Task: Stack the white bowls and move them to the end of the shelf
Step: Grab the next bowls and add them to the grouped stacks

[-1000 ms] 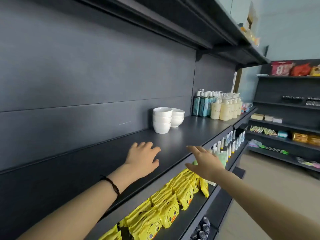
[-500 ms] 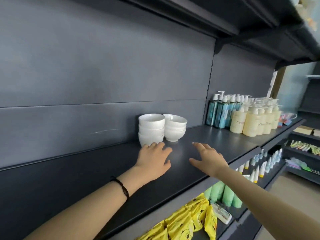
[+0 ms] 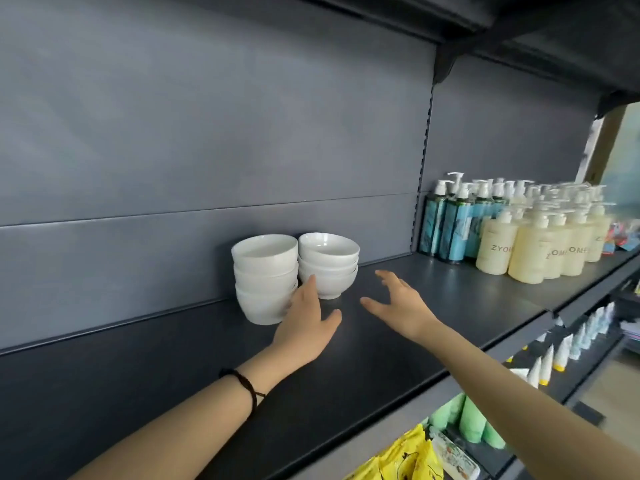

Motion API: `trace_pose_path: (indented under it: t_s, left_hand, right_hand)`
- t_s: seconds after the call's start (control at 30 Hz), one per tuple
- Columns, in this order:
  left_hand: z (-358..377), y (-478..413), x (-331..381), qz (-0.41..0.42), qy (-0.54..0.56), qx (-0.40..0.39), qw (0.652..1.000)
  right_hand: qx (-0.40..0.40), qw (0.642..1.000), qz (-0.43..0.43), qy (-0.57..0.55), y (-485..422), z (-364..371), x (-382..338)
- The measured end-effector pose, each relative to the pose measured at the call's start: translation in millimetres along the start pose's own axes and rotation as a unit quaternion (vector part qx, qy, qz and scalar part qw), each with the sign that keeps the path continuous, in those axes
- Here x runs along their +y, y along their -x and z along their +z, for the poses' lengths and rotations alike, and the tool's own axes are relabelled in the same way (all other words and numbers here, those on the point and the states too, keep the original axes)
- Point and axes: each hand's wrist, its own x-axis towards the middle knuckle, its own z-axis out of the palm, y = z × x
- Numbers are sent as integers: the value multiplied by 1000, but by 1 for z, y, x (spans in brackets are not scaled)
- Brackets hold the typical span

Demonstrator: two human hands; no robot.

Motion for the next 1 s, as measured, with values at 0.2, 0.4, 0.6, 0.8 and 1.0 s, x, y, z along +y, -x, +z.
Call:
trace_pose_path:
  t_s: [0.2, 0.4, 0.6, 0.8, 1.0]
  left_hand:
    - [38, -40, 10, -41, 161, 213, 963]
    - [51, -74, 30, -114, 263, 322, 902]
    - [53, -75, 17, -87, 288, 298, 906]
    - [54, -76, 14, -83, 269, 290, 915]
    - [55, -74, 13, -94, 266, 284, 916]
  right_hand:
    - [-52, 994, -33, -95, -40, 11, 10]
    - [-106, 964, -79, -232, -94, 10, 10]
    - [-180, 900, -120, -379, -127, 18, 22]
    - [-203, 849, -124, -473, -138, 33, 14]
    - [-168, 833, -60, -524, -143, 31, 14]
